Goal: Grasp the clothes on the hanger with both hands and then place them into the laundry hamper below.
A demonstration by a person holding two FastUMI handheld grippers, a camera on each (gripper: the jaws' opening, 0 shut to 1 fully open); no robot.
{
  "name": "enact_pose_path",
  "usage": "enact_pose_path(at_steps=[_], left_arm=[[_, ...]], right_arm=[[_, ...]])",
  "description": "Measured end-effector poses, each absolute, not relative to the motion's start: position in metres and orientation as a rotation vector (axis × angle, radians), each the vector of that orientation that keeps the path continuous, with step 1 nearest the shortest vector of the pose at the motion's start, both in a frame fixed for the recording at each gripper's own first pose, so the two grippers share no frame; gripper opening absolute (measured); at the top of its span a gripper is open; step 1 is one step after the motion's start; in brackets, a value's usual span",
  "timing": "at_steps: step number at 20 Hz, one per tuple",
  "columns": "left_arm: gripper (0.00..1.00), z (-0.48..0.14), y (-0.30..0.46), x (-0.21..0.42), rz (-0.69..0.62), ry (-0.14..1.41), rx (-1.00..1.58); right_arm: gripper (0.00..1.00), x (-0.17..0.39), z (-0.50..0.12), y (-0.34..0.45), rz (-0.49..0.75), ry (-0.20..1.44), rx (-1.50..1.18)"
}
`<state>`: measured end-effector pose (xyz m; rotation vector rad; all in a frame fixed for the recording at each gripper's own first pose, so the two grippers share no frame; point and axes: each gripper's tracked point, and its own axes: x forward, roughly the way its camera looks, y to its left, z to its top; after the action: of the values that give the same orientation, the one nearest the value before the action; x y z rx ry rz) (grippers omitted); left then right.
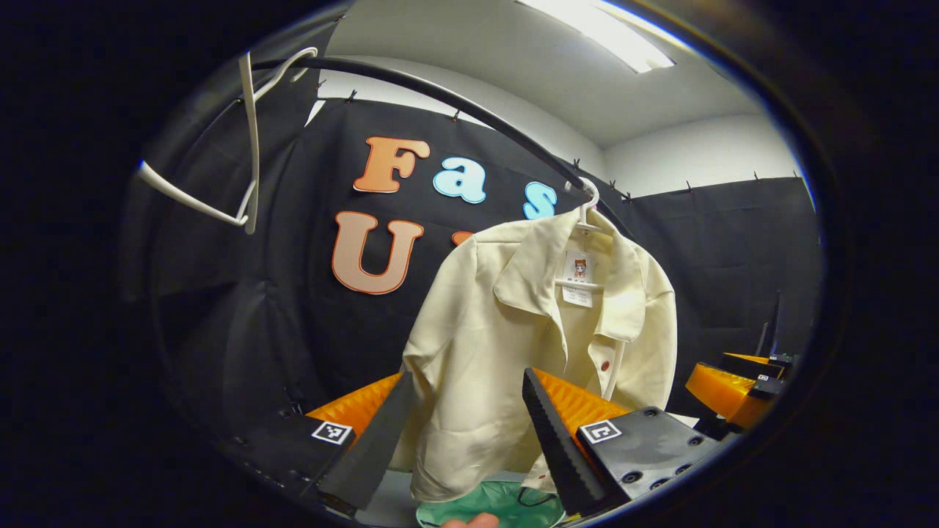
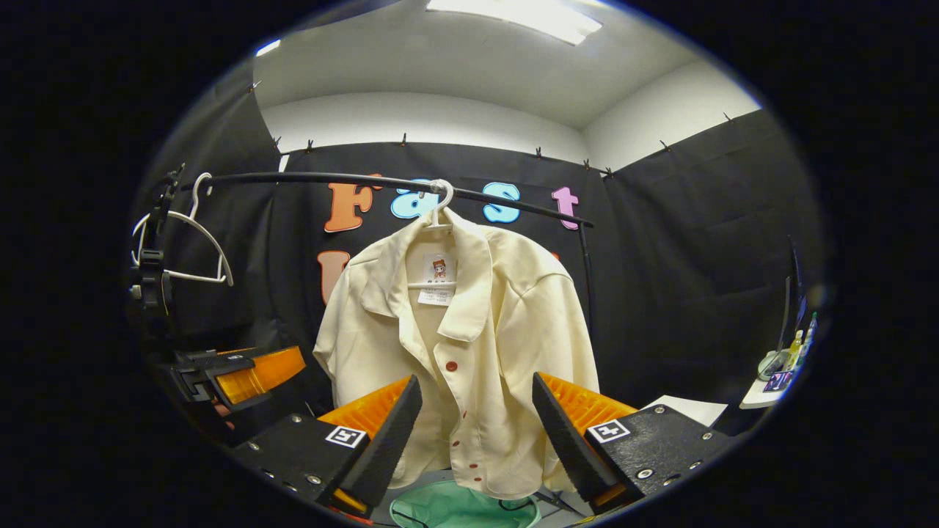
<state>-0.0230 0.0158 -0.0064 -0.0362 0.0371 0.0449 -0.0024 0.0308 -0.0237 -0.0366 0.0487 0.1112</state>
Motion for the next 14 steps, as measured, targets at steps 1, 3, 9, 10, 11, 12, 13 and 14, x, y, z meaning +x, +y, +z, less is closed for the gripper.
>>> enact_pose_path(at_steps=[1, 3, 9, 10, 11, 12, 13, 14], left_arm=[[0.96, -0.006, 0.016, -0.022, 0.044, 0.036, -0.034], [0.96, -0.004, 0.017, -0.021, 0.044, 0.034, -0.032], [0.96, 0.002, 0.019, -0.023, 0.048, 0.02, -0.004], [0.96, 0.004, 0.019, -0.025, 0.052, 0.012, 0.0], [0.96, 0.006, 0.02, -0.026, 0.058, 0.005, 0.003], [0.96, 0.008, 0.022, -0.027, 0.065, -0.001, 0.005], [0.96, 0.009, 0.024, -0.029, 0.071, -0.003, 0.008], [0.96, 0.009, 0.026, -0.03, 0.078, -0.002, 0.01]], right_arm=[[0.94, -0.002, -0.026, 0.03, 0.107, 0.049, -0.035], [0.94, 0.001, -0.03, 0.028, 0.102, 0.049, -0.031], [0.94, 0.047, -0.053, 0.042, 0.122, 0.076, -0.03], [0.94, 0.057, -0.061, 0.049, 0.134, 0.088, -0.018], [0.94, 0.068, -0.068, 0.057, 0.144, 0.097, -0.011], [0.94, 0.079, -0.073, 0.062, 0.142, 0.103, -0.013], [0.94, 0.091, -0.077, 0.064, 0.129, 0.098, -0.018], [0.94, 0.103, -0.082, 0.066, 0.11, 0.097, -0.024]])
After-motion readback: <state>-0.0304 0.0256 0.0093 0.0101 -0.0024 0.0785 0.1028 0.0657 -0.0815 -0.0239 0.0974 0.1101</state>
